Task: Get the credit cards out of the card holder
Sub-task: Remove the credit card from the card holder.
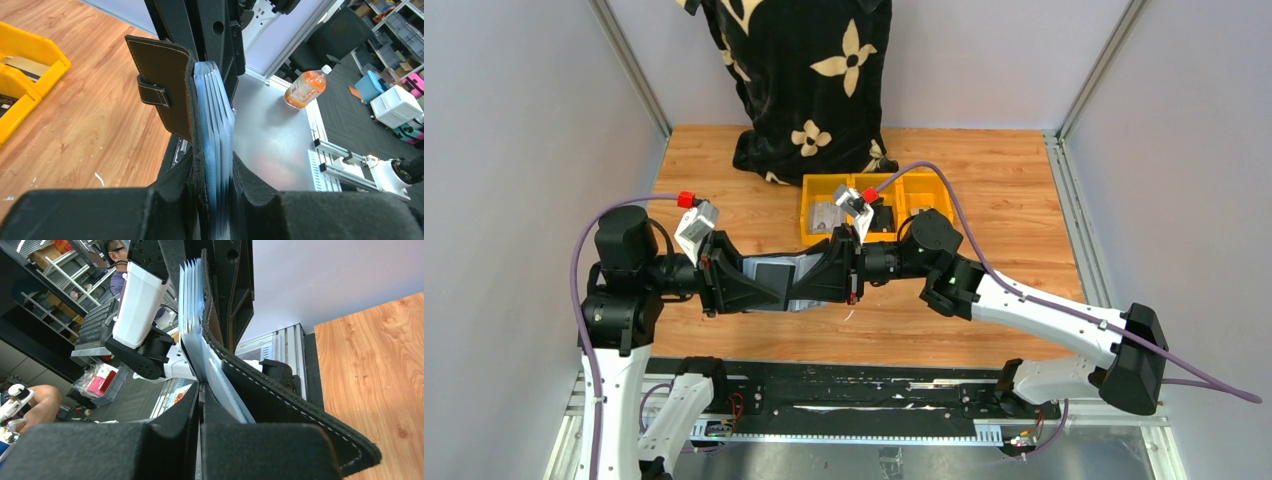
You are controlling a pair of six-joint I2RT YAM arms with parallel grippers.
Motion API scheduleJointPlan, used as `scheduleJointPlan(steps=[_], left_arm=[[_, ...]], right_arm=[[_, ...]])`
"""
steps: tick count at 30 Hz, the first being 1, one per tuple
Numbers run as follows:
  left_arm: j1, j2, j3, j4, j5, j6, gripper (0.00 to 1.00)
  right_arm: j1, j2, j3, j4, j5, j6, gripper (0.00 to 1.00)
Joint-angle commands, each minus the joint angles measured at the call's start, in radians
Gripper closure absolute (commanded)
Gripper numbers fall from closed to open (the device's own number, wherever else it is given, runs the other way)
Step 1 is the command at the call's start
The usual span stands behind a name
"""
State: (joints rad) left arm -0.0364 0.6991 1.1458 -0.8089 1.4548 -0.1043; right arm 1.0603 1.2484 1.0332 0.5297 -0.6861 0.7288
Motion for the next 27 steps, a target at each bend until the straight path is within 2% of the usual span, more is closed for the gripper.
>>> scheduleJointPlan(steps=[1,2,4,6,7,10,15,17,18,20,23,27], left_arm=[[-0.017,-0.015,0.0,-0.021,0.112,-0.029,0.85],[-0.016,-0.016,-0.002,-0.02,0.112,-0.028,0.87],[-0.016,-0.022,-0.003,-0.019,0.105,-0.028,0.89],[-0.017,-0.025,-0.003,-0.019,0.103,-0.029,0.89],[-0.017,-0.025,-0.002,-0.019,0.101,-0.029,0.89],[-0.017,-0.026,0.001,-0.019,0.092,-0.025,0.89],[-0.017,-0.033,-0.013,-0.018,0.066,-0.012,0.82],[-0.017,-0.029,-0.015,-0.018,0.064,-0.013,0.72],[-0.017,-0.025,-0.015,-0.018,0.068,-0.016,0.63],[-0.017,-0.023,-0.012,-0.018,0.083,-0.021,0.57],[-0.017,-0.024,-0.009,-0.018,0.109,-0.021,0.55],[-0.017,-0.022,-0.007,-0.018,0.114,-0.029,0.58]], right_arm=[[-0.006,0.003,0.01,0.073,0.05,0.002,0.93],[-0.006,0.01,0.021,0.078,0.048,0.008,0.84],[-0.007,0.025,0.039,0.084,0.05,0.016,0.76],[-0.005,0.038,0.059,0.081,0.056,0.018,0.72],[-0.005,0.042,0.067,0.078,0.063,0.017,0.72],[-0.003,0.051,0.08,0.06,0.072,0.012,0.82],[0.004,0.05,0.077,0.06,0.096,0.011,0.99],[0.007,0.05,0.083,0.034,0.11,-0.003,1.0],[0.007,0.049,0.083,0.018,0.118,-0.009,1.0],[0.007,0.039,0.069,-0.01,0.138,-0.023,1.0],[0.006,0.017,0.033,-0.012,0.15,-0.034,1.0],[0.006,-0.004,-0.005,0.005,0.146,-0.033,1.0]])
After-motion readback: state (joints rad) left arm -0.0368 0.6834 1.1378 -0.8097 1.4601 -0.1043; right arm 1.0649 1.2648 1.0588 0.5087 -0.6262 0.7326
